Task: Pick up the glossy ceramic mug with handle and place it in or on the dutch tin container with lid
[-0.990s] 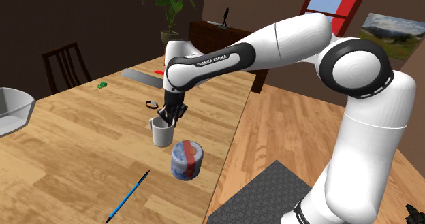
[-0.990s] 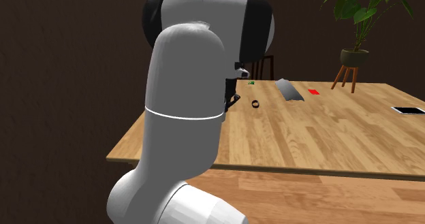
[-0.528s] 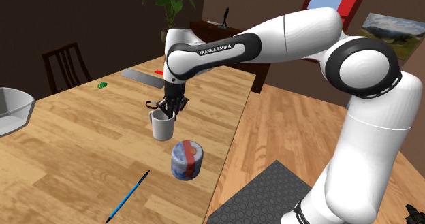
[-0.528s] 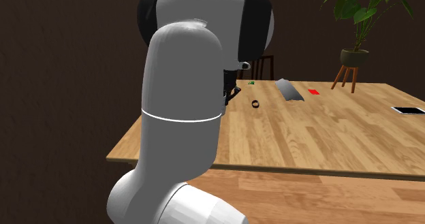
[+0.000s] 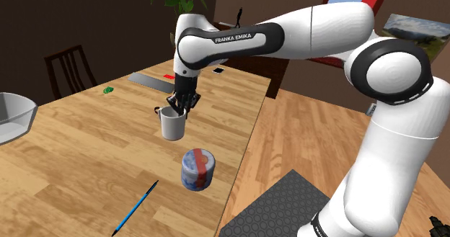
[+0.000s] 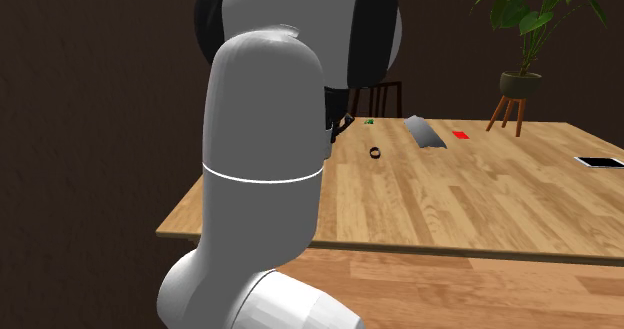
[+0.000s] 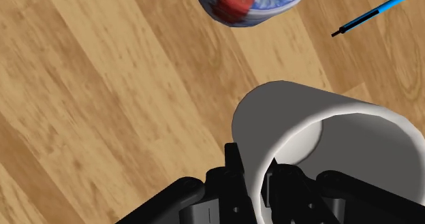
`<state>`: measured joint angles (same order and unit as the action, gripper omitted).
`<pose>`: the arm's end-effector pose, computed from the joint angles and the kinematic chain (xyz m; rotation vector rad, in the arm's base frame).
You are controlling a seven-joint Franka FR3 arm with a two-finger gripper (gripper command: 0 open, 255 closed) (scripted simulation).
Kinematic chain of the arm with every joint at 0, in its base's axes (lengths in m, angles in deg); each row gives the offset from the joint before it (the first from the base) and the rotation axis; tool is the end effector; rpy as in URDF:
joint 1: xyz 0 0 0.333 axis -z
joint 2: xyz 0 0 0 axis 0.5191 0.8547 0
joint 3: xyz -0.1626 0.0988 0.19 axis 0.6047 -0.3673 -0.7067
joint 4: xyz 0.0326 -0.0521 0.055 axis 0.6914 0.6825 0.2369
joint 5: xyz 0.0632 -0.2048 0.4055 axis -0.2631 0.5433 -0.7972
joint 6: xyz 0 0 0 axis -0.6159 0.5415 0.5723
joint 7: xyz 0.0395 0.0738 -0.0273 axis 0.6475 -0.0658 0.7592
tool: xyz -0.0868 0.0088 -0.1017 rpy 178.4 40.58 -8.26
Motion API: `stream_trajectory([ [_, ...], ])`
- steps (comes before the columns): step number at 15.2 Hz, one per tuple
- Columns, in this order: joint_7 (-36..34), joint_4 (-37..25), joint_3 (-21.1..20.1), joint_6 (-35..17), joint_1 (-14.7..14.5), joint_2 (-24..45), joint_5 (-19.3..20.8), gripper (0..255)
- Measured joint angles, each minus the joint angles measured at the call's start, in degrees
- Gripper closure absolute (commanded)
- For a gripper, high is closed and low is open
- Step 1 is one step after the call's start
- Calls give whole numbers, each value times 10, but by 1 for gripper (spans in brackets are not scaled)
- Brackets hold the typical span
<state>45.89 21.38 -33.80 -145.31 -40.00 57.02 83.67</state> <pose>0.6172 0.2597 0.3572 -3.0728 -0.1224 0.0845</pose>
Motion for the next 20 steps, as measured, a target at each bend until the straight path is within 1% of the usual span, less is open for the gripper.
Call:
stream_trajectory([
  [12,-5,-80,-1,88,-1,-9,-1,255],
  [14,-5,-51,-3,87,0,-38,-8,255],
  [20,0,93,-6,78,0,-176,-44,255],
])
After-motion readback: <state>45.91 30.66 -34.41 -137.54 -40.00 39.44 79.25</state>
